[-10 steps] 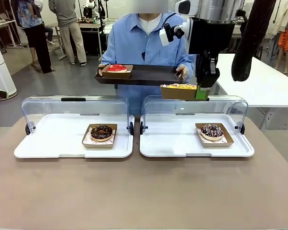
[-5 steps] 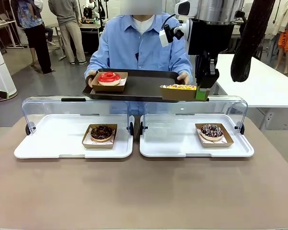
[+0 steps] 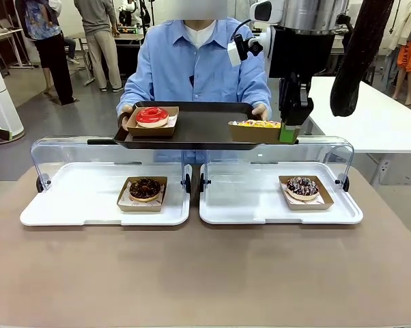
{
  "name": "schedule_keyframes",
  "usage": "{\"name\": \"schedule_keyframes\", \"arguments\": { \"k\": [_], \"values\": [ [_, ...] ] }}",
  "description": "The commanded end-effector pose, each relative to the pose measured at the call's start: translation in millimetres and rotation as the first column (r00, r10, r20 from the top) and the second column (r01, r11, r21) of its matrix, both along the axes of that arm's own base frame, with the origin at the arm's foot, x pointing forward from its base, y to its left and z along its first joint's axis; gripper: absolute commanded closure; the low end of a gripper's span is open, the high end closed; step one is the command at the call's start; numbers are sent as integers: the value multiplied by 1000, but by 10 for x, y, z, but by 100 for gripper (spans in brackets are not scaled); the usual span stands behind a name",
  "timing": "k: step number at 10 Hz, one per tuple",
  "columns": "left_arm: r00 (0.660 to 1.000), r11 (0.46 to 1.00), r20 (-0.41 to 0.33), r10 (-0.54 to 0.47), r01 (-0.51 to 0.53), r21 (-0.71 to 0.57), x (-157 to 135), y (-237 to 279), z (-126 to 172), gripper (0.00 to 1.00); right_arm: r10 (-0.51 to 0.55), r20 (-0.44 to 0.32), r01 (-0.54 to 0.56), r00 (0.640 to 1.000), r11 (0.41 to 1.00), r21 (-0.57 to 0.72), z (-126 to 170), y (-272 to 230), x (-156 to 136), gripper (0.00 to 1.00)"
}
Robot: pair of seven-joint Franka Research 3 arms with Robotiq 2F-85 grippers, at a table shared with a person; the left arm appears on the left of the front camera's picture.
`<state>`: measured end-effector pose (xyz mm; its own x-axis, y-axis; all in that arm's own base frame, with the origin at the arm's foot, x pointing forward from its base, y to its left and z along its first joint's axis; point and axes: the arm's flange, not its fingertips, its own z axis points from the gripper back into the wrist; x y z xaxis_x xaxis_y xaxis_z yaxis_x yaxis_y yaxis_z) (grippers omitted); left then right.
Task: Provide the desired donut to the person.
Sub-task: Place the picked Paper togo box onto the Handle tray extended by the person.
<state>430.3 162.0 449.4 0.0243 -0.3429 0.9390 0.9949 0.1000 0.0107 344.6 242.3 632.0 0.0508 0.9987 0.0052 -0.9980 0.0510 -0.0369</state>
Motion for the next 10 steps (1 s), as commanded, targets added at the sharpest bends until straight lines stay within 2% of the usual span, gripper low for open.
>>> {"name": "schedule_keyframes", "arguments": {
  "k": [1, 4, 5, 6, 8, 10],
  "values": [
    [1000, 1000, 3, 11, -11, 3, -27, -11, 5, 0, 0, -1, 0, 1000, 1000, -4, -28, -13, -47, 100],
    [1000, 1000, 3, 11, -11, 3, -27, -11, 5, 0, 0, 0, 0, 1000, 1000, 0, 0, 0, 0, 98],
    [1000, 1000, 3, 11, -11, 3, -27, -11, 5, 0, 95, 75, -95, 993, 995, 0, 134, 79, -30, 98],
    [1000, 1000, 3, 11, -11, 3, -27, -11, 5, 0, 112, 126, -114, 986, 993, 11, 226, 116, 28, 98],
    [1000, 1000, 3, 11, -11, 3, -27, -11, 5, 0, 130, 174, -130, 976, 991, -12, 304, 202, 256, 98],
    [1000, 1000, 3, 11, -11, 3, -27, -11, 5, 0, 102, 163, -102, 981, 995, -7, 277, 279, 650, 98]
  ]
}}
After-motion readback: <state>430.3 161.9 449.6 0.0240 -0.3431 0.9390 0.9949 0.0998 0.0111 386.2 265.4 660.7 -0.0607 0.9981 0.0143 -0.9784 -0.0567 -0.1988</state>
